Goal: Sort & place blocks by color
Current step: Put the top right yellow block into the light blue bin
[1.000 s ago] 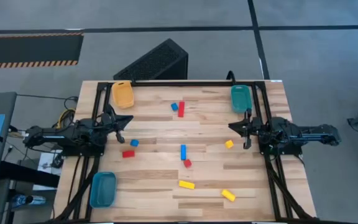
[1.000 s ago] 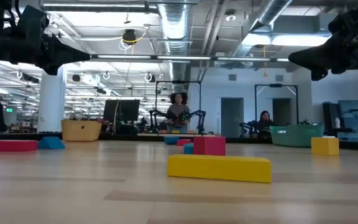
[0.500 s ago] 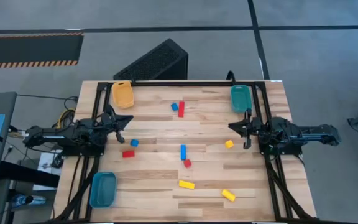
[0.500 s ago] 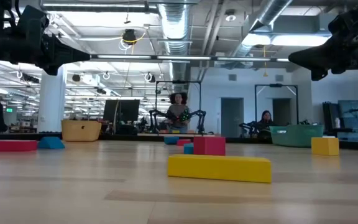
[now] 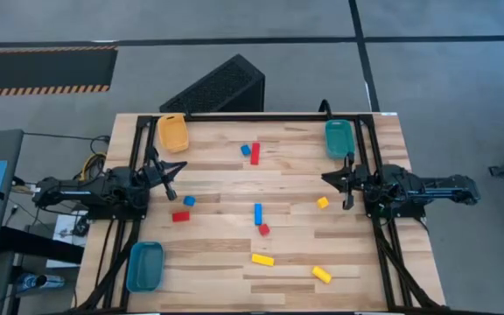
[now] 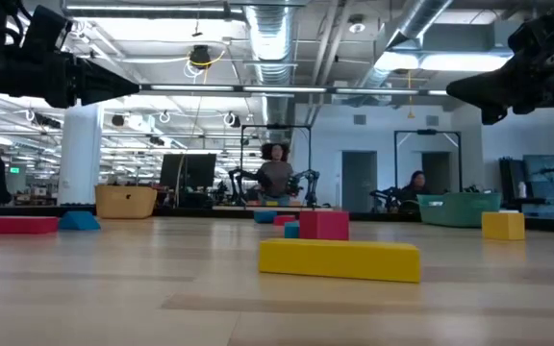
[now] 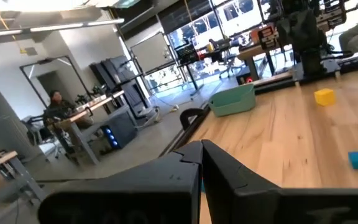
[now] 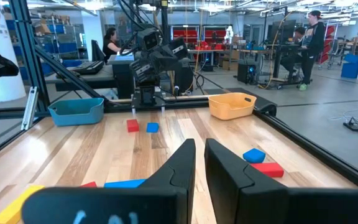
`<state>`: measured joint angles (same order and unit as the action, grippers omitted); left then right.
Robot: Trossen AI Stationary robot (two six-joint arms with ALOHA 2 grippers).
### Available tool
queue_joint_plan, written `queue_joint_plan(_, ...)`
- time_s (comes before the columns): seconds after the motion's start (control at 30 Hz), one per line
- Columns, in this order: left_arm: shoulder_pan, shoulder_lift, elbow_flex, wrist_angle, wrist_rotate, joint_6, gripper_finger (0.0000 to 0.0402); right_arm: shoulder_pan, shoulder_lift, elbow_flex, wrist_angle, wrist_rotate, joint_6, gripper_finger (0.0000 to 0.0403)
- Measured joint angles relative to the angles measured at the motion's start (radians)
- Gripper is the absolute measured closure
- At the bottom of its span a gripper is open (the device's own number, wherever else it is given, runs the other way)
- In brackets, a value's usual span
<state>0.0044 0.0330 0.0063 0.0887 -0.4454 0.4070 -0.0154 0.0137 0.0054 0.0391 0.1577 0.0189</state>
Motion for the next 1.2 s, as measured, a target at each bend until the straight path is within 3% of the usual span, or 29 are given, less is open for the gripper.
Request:
queue_joint_plan(0.13,0.0,0.0,0.0,0.004,0.005,-0.14,0.0401,0.0,0.0,0.0,0.0,0.0,0.0,0.034)
queue_joint_plan(0.3,0.0,0.0,0.0,0.042,0.018,-0.555,0.0401,0.0,0.0,0.0,0.0,0.0,-0.007,0.034)
queue_joint_plan(0.37,0.0,0.0,0.0,0.051,-0.007,-0.721,0.0401,-0.004,0.0,0.0,0.005,0.004,-0.127,0.034)
queue_joint_plan(0.47,0.0,0.0,0.0,0.086,-0.17,-0.858,0.0401,-0.015,0.0,0.0,0.015,0.005,-0.338,0.034)
queue_joint_plan(0.6,0.0,0.0,0.0,0.117,-0.397,-1.081,0.0401,-0.015,0.0,0.0,0.018,0.004,-0.449,0.034)
queue_joint_plan(0.73,0.0,0.0,0.0,0.1,-0.461,-1.339,0.0401,-0.015,0.0,0.0,0.018,0.003,-0.454,0.034)
queue_joint_plan(0.87,0.0,0.0,0.0,0.072,-0.525,-1.332,0.0401,-0.014,0.0,0.0,0.024,-0.002,-0.453,0.034)
queue_joint_plan(0.93,0.0,0.0,0.0,0.064,-0.61,-1.292,0.0401,-0.01,0.0,0.0,0.047,-0.003,-0.386,0.034)
queue_joint_plan(1.03,0.0,0.0,0.0,0.059,-0.689,-1.265,0.0401,-0.009,0.0,0.004,0.069,0.042,-0.155,0.034)
queue_joint_plan(1.2,0.0,0.0,0.0,0.059,-0.738,-1.264,0.0401,-0.036,0.0,0.006,0.063,0.228,0.447,0.034)
